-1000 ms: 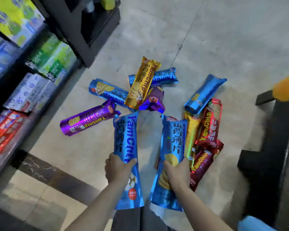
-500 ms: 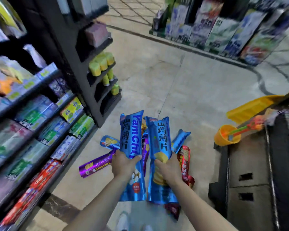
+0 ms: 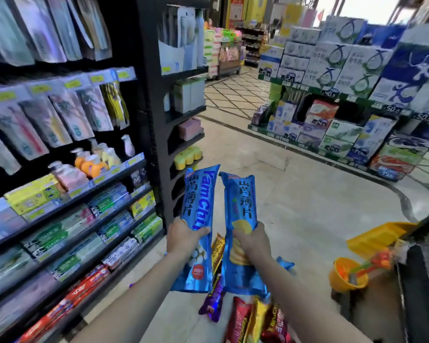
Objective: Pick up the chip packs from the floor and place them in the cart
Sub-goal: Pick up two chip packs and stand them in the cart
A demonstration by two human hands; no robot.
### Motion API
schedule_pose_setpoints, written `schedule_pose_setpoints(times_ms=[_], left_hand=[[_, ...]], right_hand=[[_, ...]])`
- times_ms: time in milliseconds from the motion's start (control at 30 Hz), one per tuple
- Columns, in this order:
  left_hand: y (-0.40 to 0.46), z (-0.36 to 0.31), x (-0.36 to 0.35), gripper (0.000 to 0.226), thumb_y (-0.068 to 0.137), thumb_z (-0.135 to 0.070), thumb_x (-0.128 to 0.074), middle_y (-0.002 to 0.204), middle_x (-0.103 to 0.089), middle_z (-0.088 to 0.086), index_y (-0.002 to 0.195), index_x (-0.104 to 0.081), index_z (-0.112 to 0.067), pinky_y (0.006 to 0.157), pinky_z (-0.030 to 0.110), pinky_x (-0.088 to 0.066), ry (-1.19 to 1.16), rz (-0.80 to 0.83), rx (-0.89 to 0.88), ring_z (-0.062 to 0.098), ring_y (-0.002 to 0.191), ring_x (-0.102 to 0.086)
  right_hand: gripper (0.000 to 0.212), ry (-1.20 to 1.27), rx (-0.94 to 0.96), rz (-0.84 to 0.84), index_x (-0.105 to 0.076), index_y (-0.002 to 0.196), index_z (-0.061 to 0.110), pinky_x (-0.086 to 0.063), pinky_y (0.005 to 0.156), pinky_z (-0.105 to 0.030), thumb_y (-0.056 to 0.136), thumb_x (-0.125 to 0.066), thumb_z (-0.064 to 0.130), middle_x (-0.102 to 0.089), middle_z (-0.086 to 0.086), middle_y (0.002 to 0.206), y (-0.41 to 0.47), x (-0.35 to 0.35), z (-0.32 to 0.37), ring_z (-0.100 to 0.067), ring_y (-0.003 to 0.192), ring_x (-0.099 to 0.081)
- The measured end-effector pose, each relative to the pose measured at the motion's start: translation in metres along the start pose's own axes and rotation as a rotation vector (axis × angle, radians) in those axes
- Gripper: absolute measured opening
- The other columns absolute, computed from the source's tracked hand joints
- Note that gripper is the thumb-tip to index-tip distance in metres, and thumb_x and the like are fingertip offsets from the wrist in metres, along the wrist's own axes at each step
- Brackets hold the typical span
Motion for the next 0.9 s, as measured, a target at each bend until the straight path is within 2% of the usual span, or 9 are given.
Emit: schedule_pose_setpoints(times_ms=[67,167,333,400,533,667,767,833,900], left_hand=[[-0.007,0.003,0.024,0.073,0.052,-0.051,-0.084,0.103,-0.064,0.007,0.105,-0.05,-0.013,0.076,0.044,-0.057,-0.039,-0.039,0.028,0.027,0.087,-0.065],[-0.021,0.02,0.068,0.062,0.062,-0.042,-0.084,0.1,-0.061,0.006,0.101,-0.046,-0.011,0.067,0.036,-0.054,-0.104,-0.118,0.068,0.026,0.086,-0.063],[-0.057,0.08,0.165,0.055,0.068,-0.037,-0.083,0.095,-0.056,0.003,0.098,-0.044,-0.012,0.059,0.03,-0.044,-0.181,-0.281,0.147,0.02,0.078,-0.056],[-0.075,0.116,0.206,0.055,0.067,-0.037,-0.083,0.098,-0.057,0.005,0.098,-0.044,-0.012,0.068,0.032,-0.047,-0.221,-0.372,0.207,0.025,0.083,-0.057],[-0.124,0.185,0.292,0.055,0.07,-0.037,-0.081,0.097,-0.053,0.006,0.096,-0.041,-0.009,0.071,0.033,-0.046,-0.26,-0.502,0.299,0.026,0.084,-0.054],[-0.173,0.27,0.386,0.064,0.061,-0.039,-0.085,0.106,-0.063,0.012,0.103,-0.05,-0.007,0.081,0.045,-0.055,-0.34,-0.605,0.353,0.031,0.093,-0.063],[-0.211,0.334,0.457,0.076,0.045,-0.052,-0.082,0.1,-0.066,0.011,0.102,-0.055,-0.01,0.077,0.045,-0.057,-0.328,-0.673,0.397,0.033,0.088,-0.066],[-0.236,0.378,0.497,0.07,0.047,-0.049,-0.083,0.094,-0.067,0.011,0.098,-0.053,-0.011,0.075,0.046,-0.057,-0.356,-0.718,0.438,0.033,0.084,-0.067],[-0.258,0.421,0.532,0.07,0.049,-0.049,-0.084,0.088,-0.067,0.013,0.096,-0.051,-0.009,0.069,0.045,-0.058,-0.372,-0.732,0.488,0.034,0.077,-0.067]], right_hand=[[0.056,-0.02,0.026,0.046,-0.045,0.123,0.011,-0.044,0.072,-0.029,0.078,-0.07,0.03,-0.058,-0.003,0.103,-0.008,-0.013,0.014,-0.023,0.085,-0.056],[0.051,-0.038,0.104,0.143,-0.046,0.12,0.012,-0.042,0.064,-0.027,0.078,-0.071,0.027,-0.059,-0.002,0.098,-0.031,-0.047,0.037,-0.02,0.08,-0.057],[0.053,-0.074,0.191,0.328,-0.046,0.121,0.011,-0.042,0.073,-0.029,0.076,-0.073,0.024,-0.06,-0.005,0.103,-0.094,-0.132,0.065,-0.024,0.087,-0.058],[0.055,-0.08,0.222,0.404,-0.047,0.121,0.011,-0.044,0.074,-0.03,0.075,-0.074,0.025,-0.063,-0.007,0.108,-0.128,-0.172,0.07,-0.024,0.09,-0.06],[0.057,-0.141,0.298,0.531,-0.047,0.12,0.013,-0.043,0.077,-0.03,0.074,-0.076,0.029,-0.063,-0.007,0.11,-0.206,-0.254,0.076,-0.026,0.093,-0.06],[0.056,-0.154,0.319,0.666,-0.051,0.121,0.013,-0.047,0.08,-0.031,0.072,-0.077,0.024,-0.065,-0.006,0.104,-0.301,-0.34,0.076,-0.025,0.09,-0.061],[0.051,-0.141,0.307,0.739,-0.051,0.117,0.014,-0.043,0.075,-0.028,0.073,-0.076,0.02,-0.065,-0.004,0.098,-0.377,-0.398,0.07,-0.022,0.083,-0.059],[0.047,-0.15,0.3,0.78,-0.048,0.112,0.02,-0.043,0.074,-0.028,0.073,-0.075,0.02,-0.064,-0.002,0.091,-0.426,-0.435,0.064,-0.022,0.078,-0.059],[0.047,-0.165,0.302,0.812,-0.047,0.109,0.021,-0.05,0.077,-0.035,0.071,-0.075,0.022,-0.065,-0.004,0.09,-0.469,-0.472,0.056,-0.025,0.08,-0.062]])
Point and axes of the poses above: each hand's wrist, its own y-axis towards the middle knuckle, its own x-axis out of the back of the hand, z = x × y, the point moved 7 cm from there along y, towards the middle knuckle
